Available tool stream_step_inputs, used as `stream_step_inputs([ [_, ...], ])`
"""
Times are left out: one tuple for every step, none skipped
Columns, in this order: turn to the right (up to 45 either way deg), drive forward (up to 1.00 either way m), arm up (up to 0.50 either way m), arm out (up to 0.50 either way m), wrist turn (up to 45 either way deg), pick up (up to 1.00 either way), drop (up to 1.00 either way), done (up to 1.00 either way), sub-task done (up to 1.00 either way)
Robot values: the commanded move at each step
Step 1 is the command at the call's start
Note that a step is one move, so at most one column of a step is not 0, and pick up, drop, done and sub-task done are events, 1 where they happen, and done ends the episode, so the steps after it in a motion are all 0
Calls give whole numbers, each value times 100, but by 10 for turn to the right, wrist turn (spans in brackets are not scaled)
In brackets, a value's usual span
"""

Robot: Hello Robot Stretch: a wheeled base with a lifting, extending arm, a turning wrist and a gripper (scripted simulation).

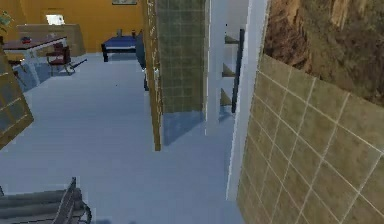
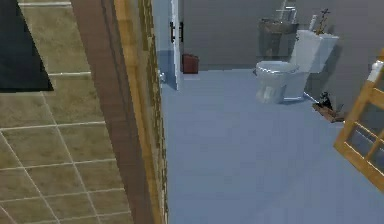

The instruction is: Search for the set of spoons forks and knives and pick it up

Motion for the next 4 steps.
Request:
stream_step_inputs([
  [0, 100, 0, 0, 0, 0, 0, 0, 0],
  [60, 0, 0, 0, 0, 0, 0, 0, 0],
  [0, 55, 0, 0, 0, 0, 0, 0, 0],
  [450, 0, 0, 0, 0, 0, 0, 0, 0],
])
